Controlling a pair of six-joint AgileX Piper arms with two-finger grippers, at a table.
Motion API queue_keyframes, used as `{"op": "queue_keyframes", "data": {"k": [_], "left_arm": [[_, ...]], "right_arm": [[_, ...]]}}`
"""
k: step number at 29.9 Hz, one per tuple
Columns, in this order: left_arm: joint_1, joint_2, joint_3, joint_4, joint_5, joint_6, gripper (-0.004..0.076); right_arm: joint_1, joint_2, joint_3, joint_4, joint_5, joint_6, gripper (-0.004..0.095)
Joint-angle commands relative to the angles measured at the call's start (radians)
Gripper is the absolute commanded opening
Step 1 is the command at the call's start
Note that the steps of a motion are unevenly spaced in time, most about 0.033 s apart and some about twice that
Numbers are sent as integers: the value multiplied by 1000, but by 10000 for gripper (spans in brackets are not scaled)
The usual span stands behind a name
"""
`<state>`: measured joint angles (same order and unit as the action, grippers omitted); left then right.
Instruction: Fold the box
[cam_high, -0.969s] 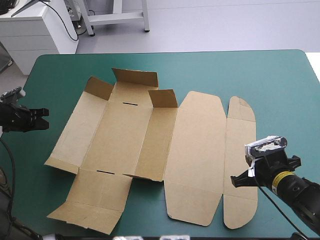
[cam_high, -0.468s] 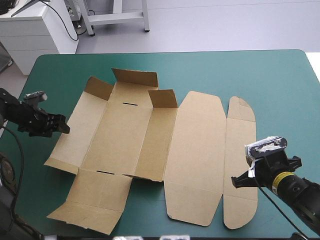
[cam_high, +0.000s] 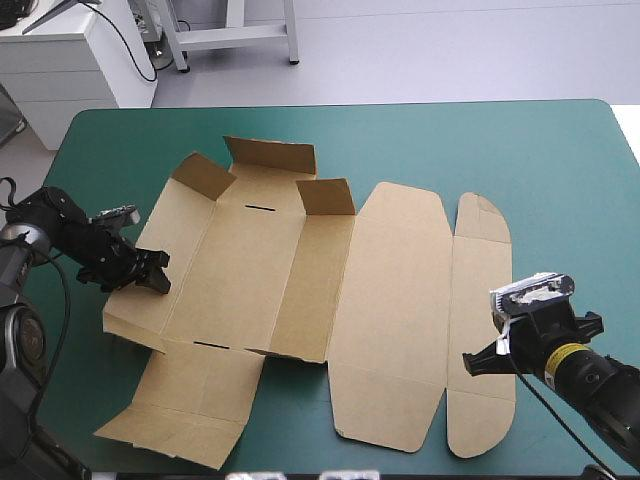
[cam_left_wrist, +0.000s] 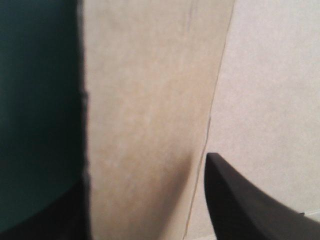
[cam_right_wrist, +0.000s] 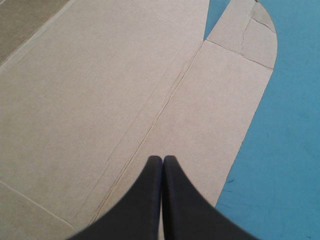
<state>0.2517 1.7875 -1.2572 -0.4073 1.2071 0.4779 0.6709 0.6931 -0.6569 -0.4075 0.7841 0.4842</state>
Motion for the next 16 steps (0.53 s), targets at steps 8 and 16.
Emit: {"op": "queue_keyframes", "data": {"k": [8,16], "left_arm": [[-9,-70,-19,-70,91,-22,3],[-31,-136,-161,-21,91,16,-2]], "right_arm": [[-5,-3,-26,-27,-46,-6,-21],[-5,-3,-26,-27,-40,-6,-21]]}}
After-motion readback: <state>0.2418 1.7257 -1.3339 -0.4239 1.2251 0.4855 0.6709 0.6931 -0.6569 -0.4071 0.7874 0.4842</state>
